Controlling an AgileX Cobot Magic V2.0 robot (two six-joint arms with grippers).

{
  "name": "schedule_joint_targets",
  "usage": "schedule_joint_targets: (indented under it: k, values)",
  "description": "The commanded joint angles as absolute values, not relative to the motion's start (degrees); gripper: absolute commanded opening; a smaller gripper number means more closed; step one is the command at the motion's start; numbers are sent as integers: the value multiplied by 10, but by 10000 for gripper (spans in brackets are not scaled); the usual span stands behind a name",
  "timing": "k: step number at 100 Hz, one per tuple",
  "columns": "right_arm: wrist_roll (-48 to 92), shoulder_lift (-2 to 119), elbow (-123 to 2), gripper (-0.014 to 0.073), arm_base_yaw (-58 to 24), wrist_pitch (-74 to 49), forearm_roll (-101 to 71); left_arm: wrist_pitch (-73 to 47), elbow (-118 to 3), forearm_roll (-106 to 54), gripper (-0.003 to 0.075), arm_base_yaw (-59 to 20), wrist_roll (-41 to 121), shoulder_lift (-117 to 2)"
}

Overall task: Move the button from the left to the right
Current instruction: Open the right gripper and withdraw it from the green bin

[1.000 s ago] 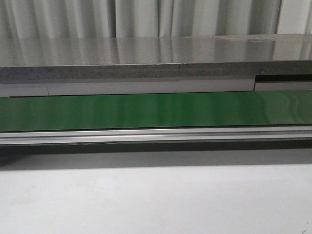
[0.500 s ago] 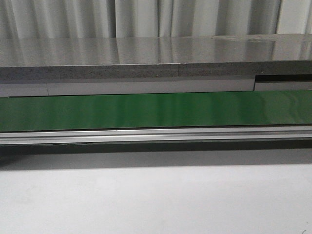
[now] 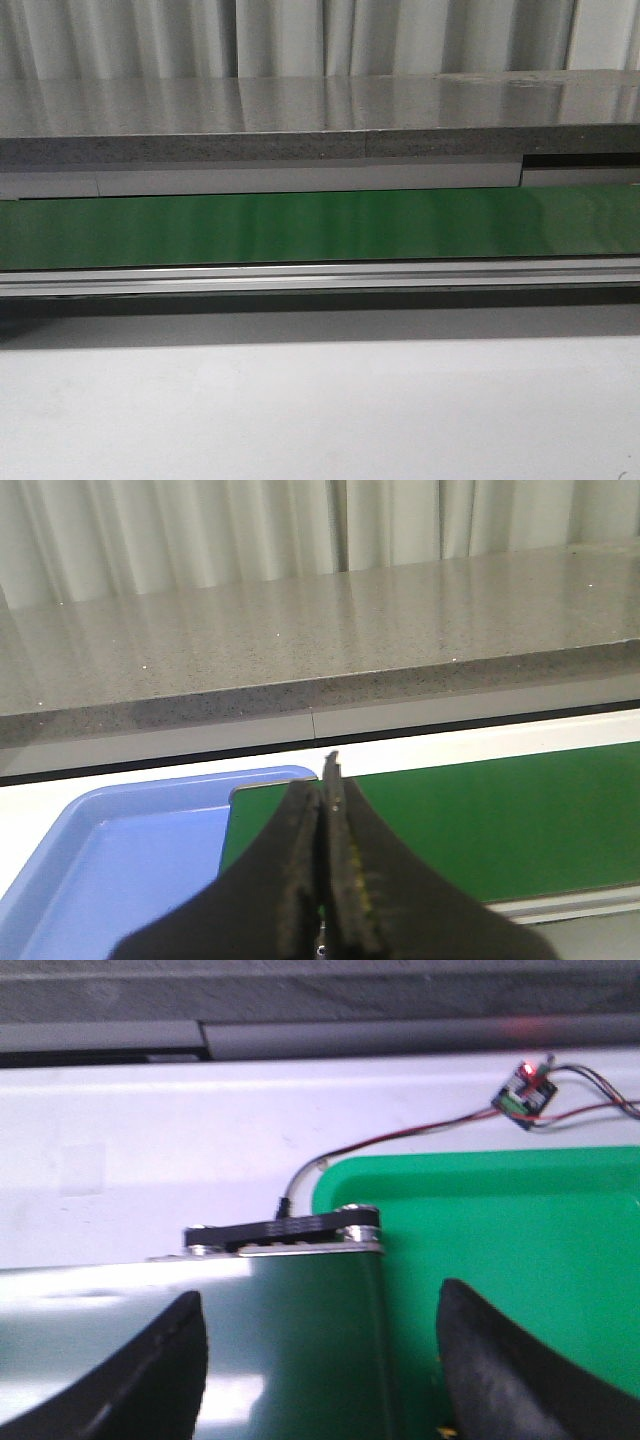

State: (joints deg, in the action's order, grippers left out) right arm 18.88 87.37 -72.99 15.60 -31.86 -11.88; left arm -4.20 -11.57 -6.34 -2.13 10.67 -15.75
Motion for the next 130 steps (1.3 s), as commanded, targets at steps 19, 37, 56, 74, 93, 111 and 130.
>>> schedule_joint_targets:
  k: [19, 37, 56, 74, 93, 111, 130]
  values:
    - [189, 733, -627, 463, 86, -226, -163, 7, -131, -68, -21, -25, 103, -162]
    - [189, 626, -494, 455, 41, -139, -170, 7, -131, -68, -21, -25, 103, -162]
    - [189, 483, -362, 455, 1, -75, -173, 7, -131, -68, -21, -25, 103, -162]
    - [189, 349, -272, 455, -6, -63, -184, 7, -131, -68, -21, -25, 103, -162]
    - [189, 230, -227, 455, -6, -81, -194, 7, -131, -68, -21, -25, 103, -162]
    - [189, 179, -218, 365, -6, -104, -194, 7, -131, -68, -21, -25, 103, -162]
    - [189, 180, -218, 52, -6, -101, -194, 7, -131, -68, -21, -25, 103, -162]
